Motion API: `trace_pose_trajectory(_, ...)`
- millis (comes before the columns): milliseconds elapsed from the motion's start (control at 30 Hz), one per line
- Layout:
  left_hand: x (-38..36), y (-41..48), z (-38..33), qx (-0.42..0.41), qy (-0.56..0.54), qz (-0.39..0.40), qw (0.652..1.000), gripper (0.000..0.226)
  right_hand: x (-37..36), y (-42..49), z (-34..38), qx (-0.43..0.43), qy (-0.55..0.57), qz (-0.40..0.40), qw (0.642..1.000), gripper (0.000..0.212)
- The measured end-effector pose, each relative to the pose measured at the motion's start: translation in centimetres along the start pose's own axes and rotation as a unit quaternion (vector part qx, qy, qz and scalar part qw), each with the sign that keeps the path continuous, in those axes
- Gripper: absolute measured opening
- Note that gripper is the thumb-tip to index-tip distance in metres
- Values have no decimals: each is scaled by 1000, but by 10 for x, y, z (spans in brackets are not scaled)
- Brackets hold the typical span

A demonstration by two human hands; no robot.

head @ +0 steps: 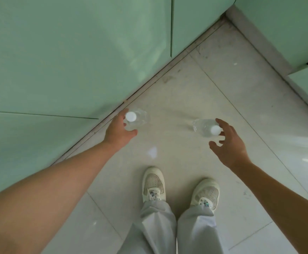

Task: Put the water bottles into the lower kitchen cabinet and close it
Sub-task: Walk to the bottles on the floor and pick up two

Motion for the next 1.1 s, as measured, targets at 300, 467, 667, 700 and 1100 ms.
trace_pose_trajectory(300, -10, 14, -1, -12, -49, -47, 998, 69, -16, 28, -14, -31, 8, -21, 999, 82)
trace_pose_trajectory(467, -3, -1, -2, 2, -7, -70, 998, 59, -11, 18, -10, -47, 23, -49, 997, 65)
trace_pose_trajectory(667, 11, -54, -7, 10, -8, -85, 996, 51, -5, -17, 18, -33, 55, -67, 996, 54)
trace_pose_trajectory(700, 15, -66, -7, 17, -21, -83, 996, 51, -2, -26, 26, -34, 68, -69, 995, 52)
trace_pose_trajectory(1100, 170, -225, -102, 71, -174, -177, 966, 48, 97, -158, 199, 8, 242, -171, 955, 56)
Point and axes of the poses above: each hand's wrist, its own y-axis towards the middle knuckle, its own x-axis out of the back of the hand, z = x × y, the point moved 9 cm from there along y, towards the middle knuckle, and after that the axes turned 13 degrees about y, right-handed, at the moved point
